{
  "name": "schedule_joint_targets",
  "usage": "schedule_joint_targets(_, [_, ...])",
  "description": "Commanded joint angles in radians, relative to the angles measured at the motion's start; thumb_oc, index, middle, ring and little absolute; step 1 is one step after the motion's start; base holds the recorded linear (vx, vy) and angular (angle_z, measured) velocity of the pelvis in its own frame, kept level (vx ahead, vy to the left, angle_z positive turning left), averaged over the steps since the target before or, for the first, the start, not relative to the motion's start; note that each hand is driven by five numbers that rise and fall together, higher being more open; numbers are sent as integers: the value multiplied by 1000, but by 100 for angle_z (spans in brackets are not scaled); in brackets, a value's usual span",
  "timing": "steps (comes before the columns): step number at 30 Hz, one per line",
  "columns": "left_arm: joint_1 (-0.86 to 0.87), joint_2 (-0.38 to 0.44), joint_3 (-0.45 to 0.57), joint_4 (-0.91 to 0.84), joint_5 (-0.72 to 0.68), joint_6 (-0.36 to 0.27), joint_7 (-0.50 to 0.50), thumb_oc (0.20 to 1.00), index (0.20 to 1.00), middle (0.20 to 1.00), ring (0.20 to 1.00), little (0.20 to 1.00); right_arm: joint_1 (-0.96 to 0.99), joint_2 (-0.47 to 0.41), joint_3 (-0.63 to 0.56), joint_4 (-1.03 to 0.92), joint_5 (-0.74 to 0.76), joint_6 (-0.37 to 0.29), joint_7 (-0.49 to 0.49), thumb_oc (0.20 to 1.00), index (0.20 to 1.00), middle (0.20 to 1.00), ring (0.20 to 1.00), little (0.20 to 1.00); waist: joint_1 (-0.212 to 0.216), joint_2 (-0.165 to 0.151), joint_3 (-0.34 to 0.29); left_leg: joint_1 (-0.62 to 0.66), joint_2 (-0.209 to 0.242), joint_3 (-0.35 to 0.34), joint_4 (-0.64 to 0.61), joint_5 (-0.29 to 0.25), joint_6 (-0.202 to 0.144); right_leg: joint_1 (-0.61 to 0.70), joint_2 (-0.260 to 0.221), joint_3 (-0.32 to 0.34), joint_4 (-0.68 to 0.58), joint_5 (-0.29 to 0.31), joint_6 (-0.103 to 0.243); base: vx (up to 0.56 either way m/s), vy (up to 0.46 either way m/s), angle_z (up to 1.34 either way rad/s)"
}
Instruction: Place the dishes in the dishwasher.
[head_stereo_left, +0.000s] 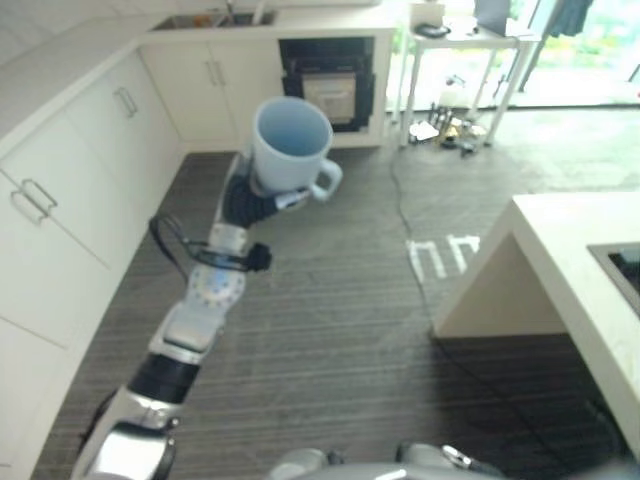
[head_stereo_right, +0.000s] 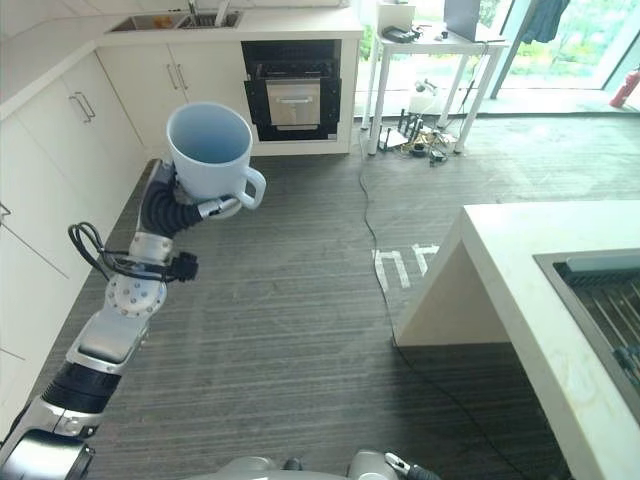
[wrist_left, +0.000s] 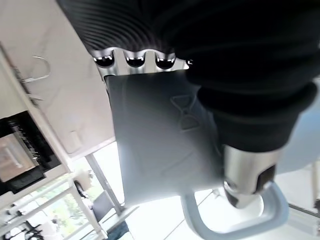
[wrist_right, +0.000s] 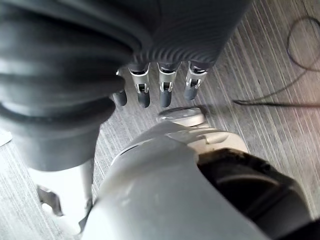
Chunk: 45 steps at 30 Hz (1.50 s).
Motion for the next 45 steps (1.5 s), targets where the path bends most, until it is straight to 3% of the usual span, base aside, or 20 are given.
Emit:
schedule_joint_targets(1, [-38, 13, 49, -72, -1, -18, 35, 200, 200, 200, 200, 200, 0, -36, 49, 47, -53, 25, -10, 1000, 1000, 1000, 1000, 1000, -13, 5, -28, -47, 107, 40, 76, -65, -70, 25, 4, -3, 4, -46, 24, 37, -173, 51])
schedule_joint_targets(8, [-35, -23, 36, -57, 14, -56, 23, 200, 200, 200, 200, 200, -1, -53, 45, 42, 18, 30, -26, 1000, 1000, 1000, 1000, 1000, -26, 18, -27, -74, 180, 104, 76, -28, -119, 43, -4, -93, 4, -72, 9, -33, 16, 62])
schedule_joint_targets(16, [-6, 12, 59, -46, 69, -4, 108, 200, 200, 200, 200, 200, 6, -29, 35, 61, -22, 26, -25, 1000, 1000, 1000, 1000, 1000, -16, 35, -55, -74, 152, 125, 76, -51, -120, 31, -79, -122, 4, -46, 57, 13, 121, 15])
schedule_joint_targets(29, [52, 24, 90, -26, 28, -68, 48, 200, 200, 200, 200, 200, 9, -16, 49, 30, 1, 17, 5, 1000, 1000, 1000, 1000, 1000, 2, 26, -53, -57, 124, 124, 76, -69, -93, 42, -100, -113, 4, -40, 69, 22, 39, 5])
schedule_joint_targets(30, [-36, -124, -27, 58, -294, -55, -69, 200, 200, 200, 200, 200, -23, -8, 48, -9, 197, 60, 47, 1000, 1000, 1000, 1000, 1000, -56, 38, -16, -85, 95, 73, 76, -46, -86, -8, 26, -8, 4, -35, 27, 86, -52, 0])
schedule_joint_targets(31, [-34, -136, -45, 51, -282, -51, -72, 200, 200, 200, 200, 200, -30, -21, 53, 6, 154, 42, 55, 1000, 1000, 1000, 1000, 1000, -61, 38, -16, -77, 93, 67, 76, -43, -84, 0, 47, 15, 4, -42, 13, 129, -109, 15])
schedule_joint_targets(34, [-28, -143, -62, 36, -292, -16, -57, 200, 200, 200, 200, 200, -29, -44, 48, 6, 203, 37, 42, 1000, 1000, 1000, 1000, 1000, -68, 24, -1, -23, 92, 99, 76, -32, -77, 31, 53, 24, 4, -60, -8, 145, -121, 25])
schedule_joint_targets(36, [-8, -154, -66, 40, -293, -21, -78, 200, 200, 200, 200, 200, -33, -47, 40, 2, 145, 47, 19, 1000, 1000, 1000, 1000, 1000, -55, -5, 20, -3, 59, 129, 76, 3, -63, 56, 34, 45, 4, -61, -23, 208, -11, 9])
schedule_joint_targets(37, [12, -158, -68, 32, -294, -21, -91, 200, 200, 200, 200, 200, -41, -42, 49, 7, 143, 46, 11, 1000, 1000, 1000, 1000, 1000, -40, -2, 41, -31, 60, 110, 76, 46, -68, 70, 45, 54, 4, -57, -31, 220, 108, 1])
schedule_joint_targets(38, [24, -158, -68, 29, -294, -26, -97, 200, 200, 200, 200, 200, -47, -40, 51, 14, 140, 48, 10, 1000, 1000, 1000, 1000, 1000, -35, 11, 48, -50, 73, 103, 76, 46, -72, 76, 56, 52, 4, -59, -32, 235, 214, 1])
schedule_joint_targets(40, [45, -153, -73, 20, -300, -41, -100, 200, 200, 200, 200, 200, -63, -39, 50, 29, 113, 45, 5, 1000, 1000, 1000, 1000, 1000, -17, 53, 62, -152, 123, 68, 76, 83, -107, 96, 87, 40, 4, -81, -33, 286, 322, 15])
schedule_joint_targets(42, [51, -152, -74, 25, -308, -60, -108, 200, 200, 200, 200, 200, -64, -46, 51, 38, 109, 43, -21, 1000, 1000, 1000, 1000, 1000, 6, 75, 65, -249, 153, 37, 76, 128, -133, 134, 94, 31, 4, -116, -30, 507, 502, 20])
schedule_joint_targets(43, [58, -147, -68, 36, -304, -83, -130, 200, 200, 200, 200, 200, -61, -51, 34, 56, 108, 32, -48, 1000, 1000, 1000, 1000, 1000, 25, 70, 53, -268, 138, 29, 76, 120, -118, 170, 68, 35, 4, -140, -14, 587, 580, 3])
schedule_joint_targets(45, [63, -138, -70, 27, -297, -70, -133, 200, 200, 200, 200, 200, -66, -52, 28, 63, 122, 17, -68, 1000, 1000, 1000, 1000, 1000, 38, 61, 47, -257, 105, 9, 76, 102, -101, 194, 44, 39, 4, -141, -2, 492, 469, -41])
